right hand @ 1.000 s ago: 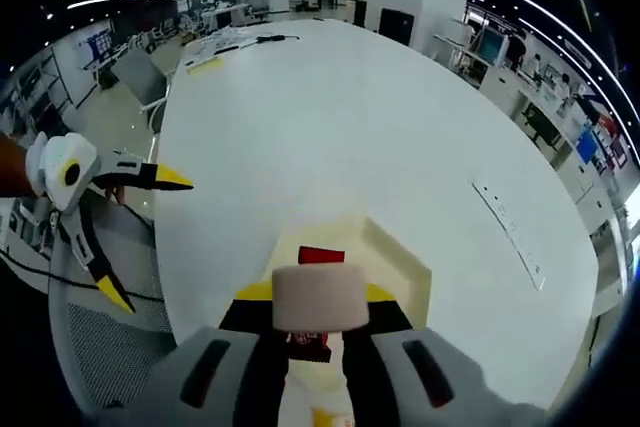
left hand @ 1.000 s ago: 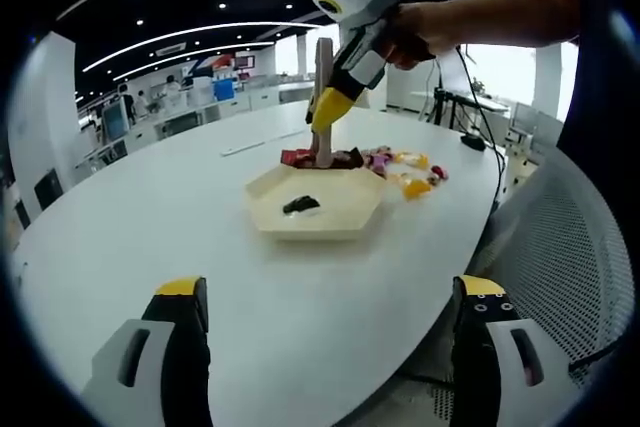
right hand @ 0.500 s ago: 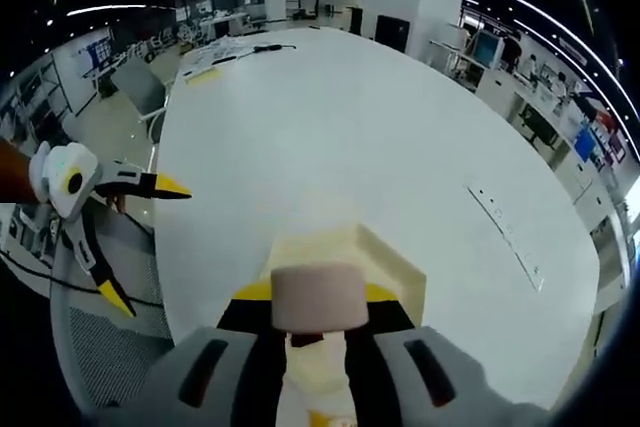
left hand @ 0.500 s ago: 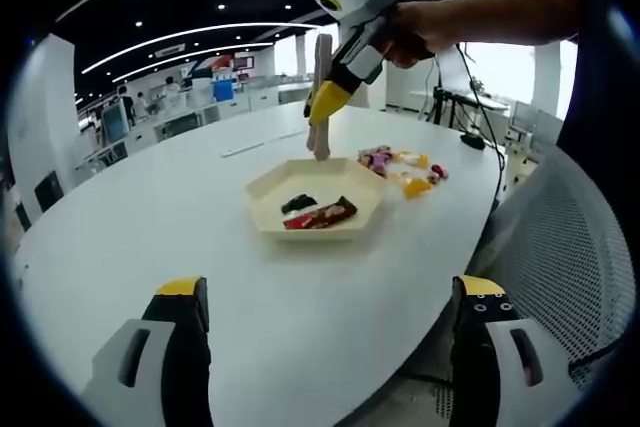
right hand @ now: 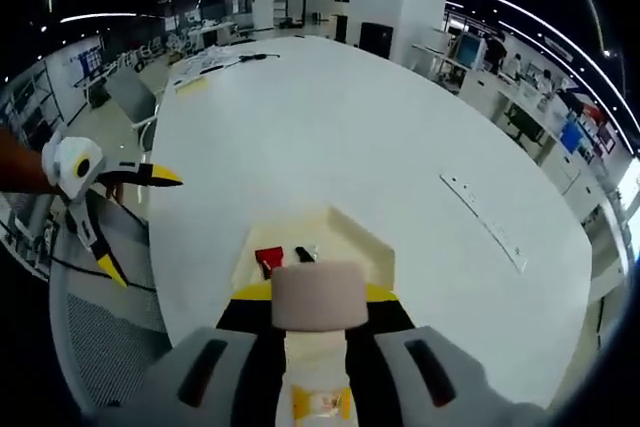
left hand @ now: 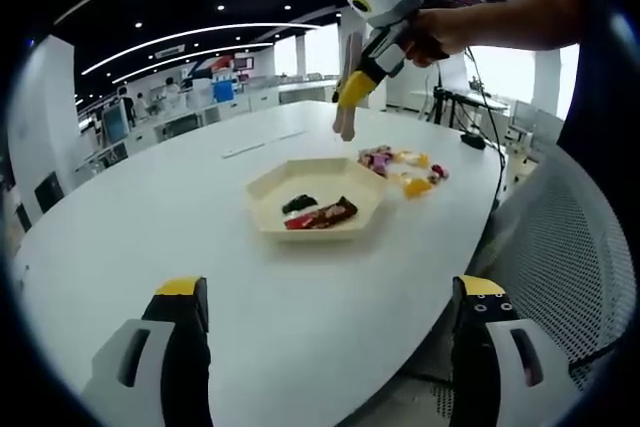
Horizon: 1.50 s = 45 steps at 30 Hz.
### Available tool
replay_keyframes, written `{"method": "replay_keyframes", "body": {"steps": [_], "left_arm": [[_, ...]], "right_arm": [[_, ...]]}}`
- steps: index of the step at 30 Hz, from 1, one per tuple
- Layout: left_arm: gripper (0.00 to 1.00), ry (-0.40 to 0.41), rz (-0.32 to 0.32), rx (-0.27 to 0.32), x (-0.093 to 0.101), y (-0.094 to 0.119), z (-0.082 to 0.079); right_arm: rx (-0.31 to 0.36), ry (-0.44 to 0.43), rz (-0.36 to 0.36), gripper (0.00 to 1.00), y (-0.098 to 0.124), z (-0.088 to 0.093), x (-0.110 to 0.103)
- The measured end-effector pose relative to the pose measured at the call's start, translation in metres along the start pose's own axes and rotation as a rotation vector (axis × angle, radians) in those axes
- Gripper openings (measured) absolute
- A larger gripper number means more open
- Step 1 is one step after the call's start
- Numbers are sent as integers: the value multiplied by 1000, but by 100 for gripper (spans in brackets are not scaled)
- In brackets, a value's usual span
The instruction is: Place the target food into the container with the food tongs after gripping and lifting it, then release it inside without dropping or visibly crushing the food.
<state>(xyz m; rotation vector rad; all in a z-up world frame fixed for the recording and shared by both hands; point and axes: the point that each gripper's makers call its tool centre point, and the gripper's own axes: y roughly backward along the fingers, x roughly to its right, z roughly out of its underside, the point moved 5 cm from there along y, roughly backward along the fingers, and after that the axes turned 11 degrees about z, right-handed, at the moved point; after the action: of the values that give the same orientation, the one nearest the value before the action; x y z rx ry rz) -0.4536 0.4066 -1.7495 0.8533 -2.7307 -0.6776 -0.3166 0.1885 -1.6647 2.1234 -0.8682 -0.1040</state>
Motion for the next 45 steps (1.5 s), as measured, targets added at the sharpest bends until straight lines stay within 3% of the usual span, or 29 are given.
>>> {"method": "replay_keyframes", "body": {"steps": [14, 33, 45], "left_arm": [[100, 11, 2, 3, 0, 0, 0], [100, 37, 4, 14, -1, 0, 0], [100, 33, 12, 6, 2, 0, 0]], "right_arm": [[53, -58, 46, 21, 37, 32, 33], [16, -80, 112, 22, 77, 98, 62], [23, -75, 101, 22, 98, 127, 63]]}}
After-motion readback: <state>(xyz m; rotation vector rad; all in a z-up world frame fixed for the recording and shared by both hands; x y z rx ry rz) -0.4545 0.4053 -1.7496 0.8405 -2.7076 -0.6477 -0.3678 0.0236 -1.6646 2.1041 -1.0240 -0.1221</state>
